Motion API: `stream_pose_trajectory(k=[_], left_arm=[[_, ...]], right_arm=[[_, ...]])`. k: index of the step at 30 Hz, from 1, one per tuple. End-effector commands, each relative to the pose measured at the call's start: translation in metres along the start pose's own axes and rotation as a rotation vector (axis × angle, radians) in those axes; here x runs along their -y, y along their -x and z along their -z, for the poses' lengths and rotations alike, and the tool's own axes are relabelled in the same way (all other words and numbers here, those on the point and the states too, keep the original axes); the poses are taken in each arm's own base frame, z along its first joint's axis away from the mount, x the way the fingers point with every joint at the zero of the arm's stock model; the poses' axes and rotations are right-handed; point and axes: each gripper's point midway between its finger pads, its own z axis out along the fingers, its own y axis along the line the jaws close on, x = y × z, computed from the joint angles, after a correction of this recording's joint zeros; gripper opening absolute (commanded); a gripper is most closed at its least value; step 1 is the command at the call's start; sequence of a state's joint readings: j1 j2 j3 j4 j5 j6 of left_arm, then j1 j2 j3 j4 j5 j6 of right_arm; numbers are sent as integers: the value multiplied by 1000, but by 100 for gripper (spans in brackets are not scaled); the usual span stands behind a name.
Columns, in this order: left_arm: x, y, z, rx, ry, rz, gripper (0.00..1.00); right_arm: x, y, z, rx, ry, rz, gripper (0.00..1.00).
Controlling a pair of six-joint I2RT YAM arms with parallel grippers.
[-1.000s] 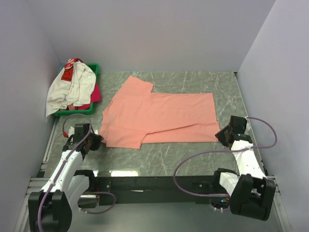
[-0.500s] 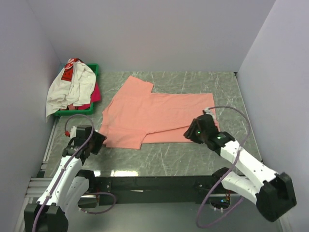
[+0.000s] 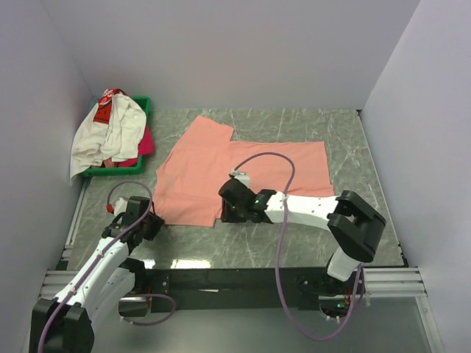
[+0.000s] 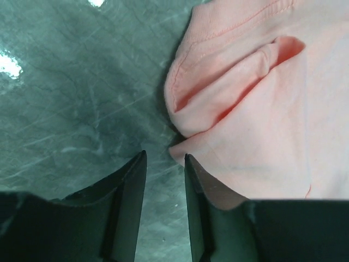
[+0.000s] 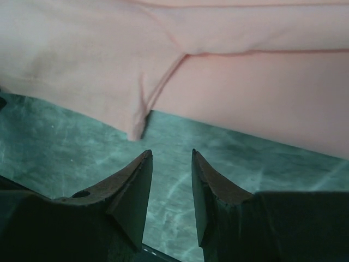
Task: Fold and stack the t-shirts
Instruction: Fold the tshirt
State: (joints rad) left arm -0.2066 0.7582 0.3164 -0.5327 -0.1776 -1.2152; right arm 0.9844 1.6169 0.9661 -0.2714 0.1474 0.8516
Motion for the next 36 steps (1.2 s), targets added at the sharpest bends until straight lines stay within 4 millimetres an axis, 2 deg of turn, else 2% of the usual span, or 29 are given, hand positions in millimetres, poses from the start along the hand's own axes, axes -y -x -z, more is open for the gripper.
stream_pose_trajectory(k=[1,2,8,16,23,27,29,30,32,33,35,36], left_arm=[[9,8,-1,40,-31,-20,39],[11,8,-2,40,-40,-26,38],[11,7,-6,42,-52,-47,37],[19,10,-9,58,-80,-53,33],[20,7,-13,48,-89,-74,20],[21,7,-14,47,-94,-81,16],[22,8,-13,48,-99,-88,13],[25,8,-11,46,-105,-91,11],[31,10,-8,47,-120,-96,5],[33,9,-6,37,-128,-102,4],[42,12,0,34,-151,-106,1],[46,12,2,30,-161,-107,1]], right_arm=[[-33,14,-5,60,29,3,42],[-44,12,-5,58,46,15,42],[-57,-4,-17,26,26,44,43],[-55,-15,-27,-8,-15,62,45],[-52,-24,-41,-29,-45,58,45],[-52,-24,-47,-27,-56,60,43],[-56,-22,-47,-20,-49,57,40],[-55,-21,-47,-18,-55,60,36],[-59,-17,-46,-13,-52,62,24],[-60,-14,-44,-7,-50,63,11],[-65,-11,-40,0,-39,65,0],[-66,-8,-36,4,-38,67,0]])
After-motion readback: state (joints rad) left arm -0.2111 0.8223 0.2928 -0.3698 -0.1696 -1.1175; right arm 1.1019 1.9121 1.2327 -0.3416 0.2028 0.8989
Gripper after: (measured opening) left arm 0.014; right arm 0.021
